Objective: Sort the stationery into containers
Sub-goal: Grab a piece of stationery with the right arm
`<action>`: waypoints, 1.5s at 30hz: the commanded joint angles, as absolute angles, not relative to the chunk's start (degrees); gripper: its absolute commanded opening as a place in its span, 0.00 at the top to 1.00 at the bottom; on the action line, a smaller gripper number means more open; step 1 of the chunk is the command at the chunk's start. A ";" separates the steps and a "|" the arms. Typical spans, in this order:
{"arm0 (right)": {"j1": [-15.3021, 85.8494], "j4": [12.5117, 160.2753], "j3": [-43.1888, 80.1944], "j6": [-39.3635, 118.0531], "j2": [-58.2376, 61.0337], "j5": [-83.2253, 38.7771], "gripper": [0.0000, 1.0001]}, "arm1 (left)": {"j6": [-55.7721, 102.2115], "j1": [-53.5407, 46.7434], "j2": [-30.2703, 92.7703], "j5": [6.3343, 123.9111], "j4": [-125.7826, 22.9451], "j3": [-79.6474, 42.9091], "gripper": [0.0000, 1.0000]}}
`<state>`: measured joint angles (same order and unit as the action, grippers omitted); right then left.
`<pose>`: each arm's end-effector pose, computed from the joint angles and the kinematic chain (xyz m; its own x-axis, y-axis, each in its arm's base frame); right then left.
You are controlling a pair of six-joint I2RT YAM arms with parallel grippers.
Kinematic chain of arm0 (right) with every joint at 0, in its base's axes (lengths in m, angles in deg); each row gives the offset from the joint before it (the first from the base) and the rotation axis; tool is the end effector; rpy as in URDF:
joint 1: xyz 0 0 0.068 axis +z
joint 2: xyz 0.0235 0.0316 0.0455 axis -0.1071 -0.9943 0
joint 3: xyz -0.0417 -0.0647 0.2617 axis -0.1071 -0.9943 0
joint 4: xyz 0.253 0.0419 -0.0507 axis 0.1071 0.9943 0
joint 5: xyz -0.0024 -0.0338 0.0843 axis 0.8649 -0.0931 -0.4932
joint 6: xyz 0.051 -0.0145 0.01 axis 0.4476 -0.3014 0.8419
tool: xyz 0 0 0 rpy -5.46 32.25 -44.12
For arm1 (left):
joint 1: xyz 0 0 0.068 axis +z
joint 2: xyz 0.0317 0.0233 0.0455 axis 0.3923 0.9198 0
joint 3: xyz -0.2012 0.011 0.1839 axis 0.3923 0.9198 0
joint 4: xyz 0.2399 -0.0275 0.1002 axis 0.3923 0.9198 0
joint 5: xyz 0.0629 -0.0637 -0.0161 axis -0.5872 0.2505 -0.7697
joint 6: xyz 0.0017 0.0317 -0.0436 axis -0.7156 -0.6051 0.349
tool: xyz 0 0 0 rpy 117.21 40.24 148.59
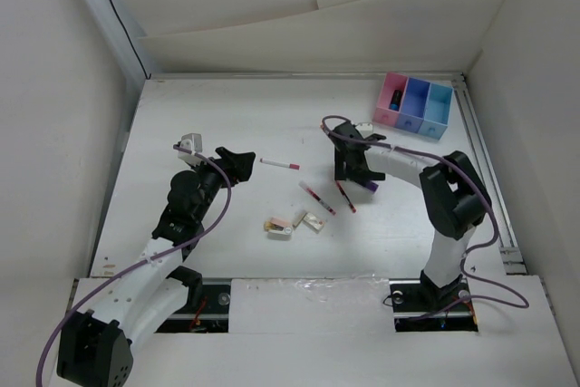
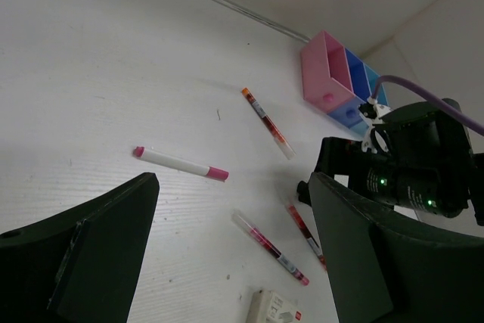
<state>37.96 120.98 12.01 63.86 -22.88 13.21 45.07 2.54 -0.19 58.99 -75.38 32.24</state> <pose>0.3118 0.1739 0.1717 -0.8648 0.0050 -0.5022 0.1285 0.9689 -0.2117 0.1763 -0.0676 0.2659 -0.1626 -0.5269 -0.8342 0.3548 0.7577 -0.5477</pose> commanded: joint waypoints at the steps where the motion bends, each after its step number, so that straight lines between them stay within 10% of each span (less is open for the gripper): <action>1: 36.29 119.64 15.46 64.08 -25.71 14.51 0.00 | 44.34 2.45 -1.35 59.06 -77.26 29.63 0.22; 8: 34.89 116.65 14.94 61.45 -24.40 8.36 0.04 | 44.34 2.45 -1.35 59.06 -77.26 29.63 0.22; 14: 33.74 115.33 11.78 60.83 -23.17 2.39 0.38 | 44.34 2.45 -1.35 59.06 -77.26 29.63 0.22; 24: 33.74 114.10 9.31 60.30 -20.53 -1.58 0.54 | 44.34 2.45 -3.02 59.06 -76.74 29.63 0.22; 30: 33.22 114.10 6.59 61.01 -19.39 0.80 0.46 | 44.34 2.45 -3.02 59.58 -76.74 29.63 0.22; 36: 33.22 114.10 6.59 61.01 -18.86 2.20 0.91 | 44.34 2.45 -3.02 59.59 -76.74 29.63 0.22; 45: 30.07 114.63 11.59 61.01 -11.75 3.45 1.00 | 44.34 2.45 -2.50 60.20 -77.26 29.63 0.22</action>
<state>32.28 114.92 7.82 60.82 -16.72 2.17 45.07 2.54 -2.25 59.34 -74.94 32.24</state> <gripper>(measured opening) 0.356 0.777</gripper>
